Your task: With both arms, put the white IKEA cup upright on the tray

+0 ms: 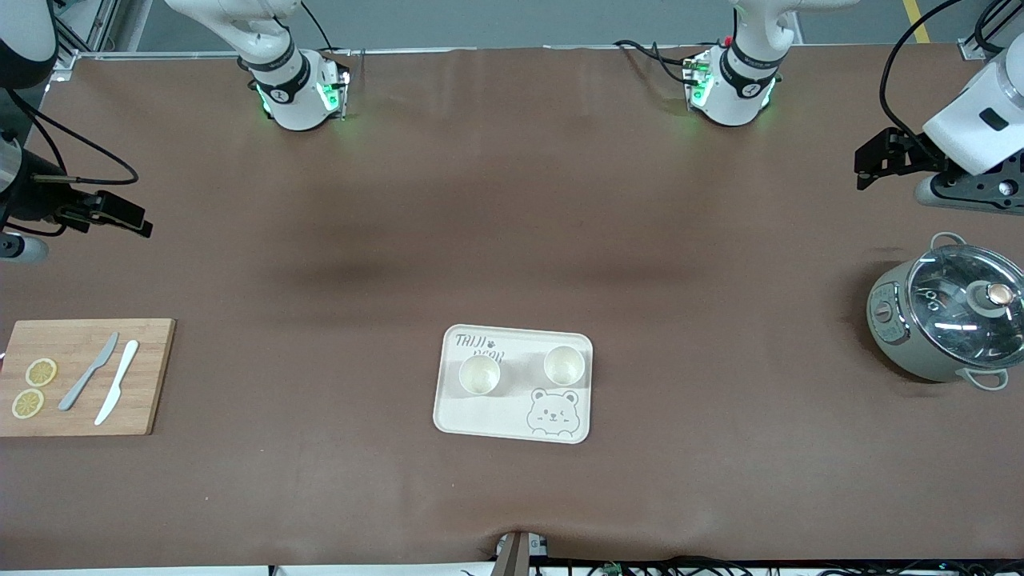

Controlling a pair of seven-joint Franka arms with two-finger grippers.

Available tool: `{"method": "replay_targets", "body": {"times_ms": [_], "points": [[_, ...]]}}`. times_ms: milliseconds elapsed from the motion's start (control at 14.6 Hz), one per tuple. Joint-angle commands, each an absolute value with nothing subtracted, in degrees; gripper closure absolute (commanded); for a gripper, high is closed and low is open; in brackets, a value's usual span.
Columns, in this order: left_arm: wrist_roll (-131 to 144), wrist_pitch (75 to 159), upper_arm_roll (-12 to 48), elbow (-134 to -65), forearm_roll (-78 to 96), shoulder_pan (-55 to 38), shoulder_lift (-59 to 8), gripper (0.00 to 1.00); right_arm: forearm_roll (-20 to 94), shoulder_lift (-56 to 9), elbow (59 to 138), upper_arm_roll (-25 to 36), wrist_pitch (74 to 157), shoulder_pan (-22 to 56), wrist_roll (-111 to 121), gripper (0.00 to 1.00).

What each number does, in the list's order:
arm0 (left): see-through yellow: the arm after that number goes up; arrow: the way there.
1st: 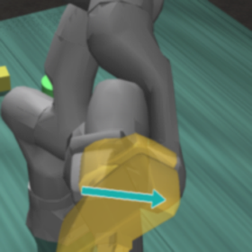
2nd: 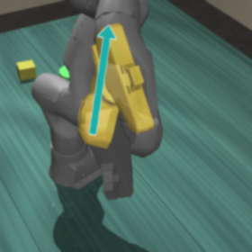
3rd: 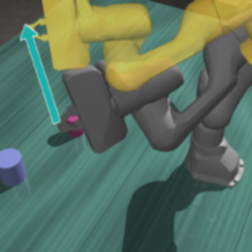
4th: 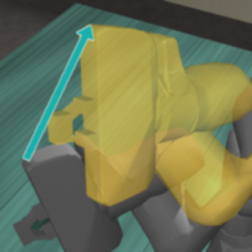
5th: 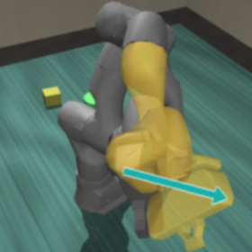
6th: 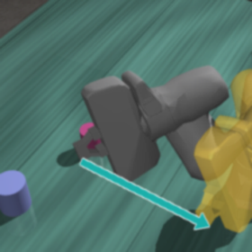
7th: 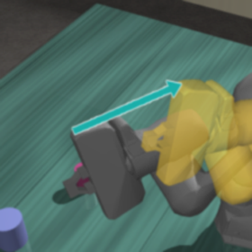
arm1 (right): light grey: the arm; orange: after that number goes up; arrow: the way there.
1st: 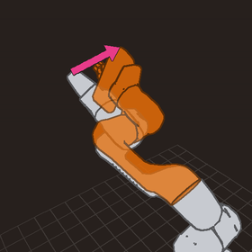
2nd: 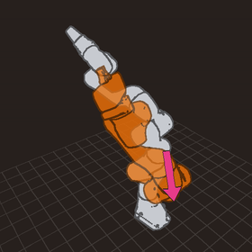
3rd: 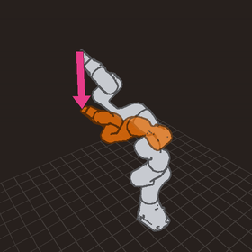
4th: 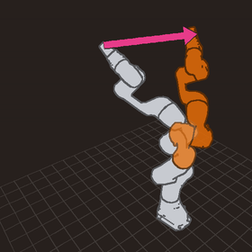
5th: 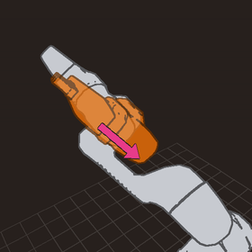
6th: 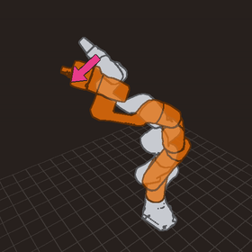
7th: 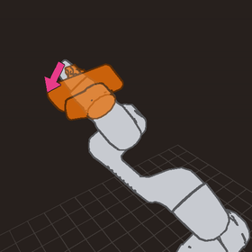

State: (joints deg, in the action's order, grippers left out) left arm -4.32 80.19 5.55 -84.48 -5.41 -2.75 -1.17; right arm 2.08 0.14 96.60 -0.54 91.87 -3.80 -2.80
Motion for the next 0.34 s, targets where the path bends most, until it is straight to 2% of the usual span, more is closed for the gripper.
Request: {"method": "replay_targets", "body": {"times_ms": [0,274], "points": [[-5.19,79.98,6.06,-84.11,-6.68,-2.37,-1.05,0.00,1.05,1.23,97.82,-0.70,92.72,-3.52,-2.81,0.00],[-5.19,79.98,6.06,-84.11,-6.59,-2.37,-1.14,0.00,1.05,1.23,99.05,-0.70,93.69,-3.52,-2.81,0.00]]}}
